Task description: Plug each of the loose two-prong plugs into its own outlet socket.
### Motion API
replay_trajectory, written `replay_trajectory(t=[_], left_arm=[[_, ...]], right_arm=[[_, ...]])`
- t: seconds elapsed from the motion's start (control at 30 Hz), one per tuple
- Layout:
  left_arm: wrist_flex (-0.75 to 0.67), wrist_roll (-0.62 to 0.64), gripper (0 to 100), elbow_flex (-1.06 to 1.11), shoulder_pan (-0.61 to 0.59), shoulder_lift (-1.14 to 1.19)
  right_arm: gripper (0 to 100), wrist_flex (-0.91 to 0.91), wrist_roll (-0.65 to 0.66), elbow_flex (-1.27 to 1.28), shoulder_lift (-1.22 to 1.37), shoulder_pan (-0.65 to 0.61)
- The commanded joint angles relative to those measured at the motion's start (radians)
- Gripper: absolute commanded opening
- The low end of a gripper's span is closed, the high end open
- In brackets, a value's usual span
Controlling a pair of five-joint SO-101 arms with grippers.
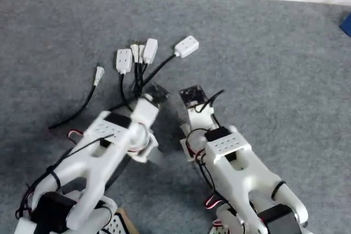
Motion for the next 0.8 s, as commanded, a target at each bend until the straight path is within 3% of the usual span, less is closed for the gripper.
replay_trajectory(t=[0.0,0.1,0.27,0.53,0.77], left_arm=[[-0.011,-0.080,43,0.038,0.133,-0.008],[-0.011,-0.091,43,0.053,0.222,-0.010],[-0.012,-0.087,43,0.053,0.232,-0.012],[-0.018,-0.091,35,0.054,0.176,-0.002],[-0.031,-0.086,29,0.038,0.107,-0.002]], right_arm=[[0.9,-0.027,0.011,-0.004,-0.025,0.019],[0.9,-0.028,0.011,-0.005,-0.022,0.024],[0.9,-0.028,0.011,-0.007,-0.025,0.024],[0.9,-0.028,0.011,-0.002,-0.028,0.035],[0.9,-0.025,0.005,-0.012,-0.033,0.134]])
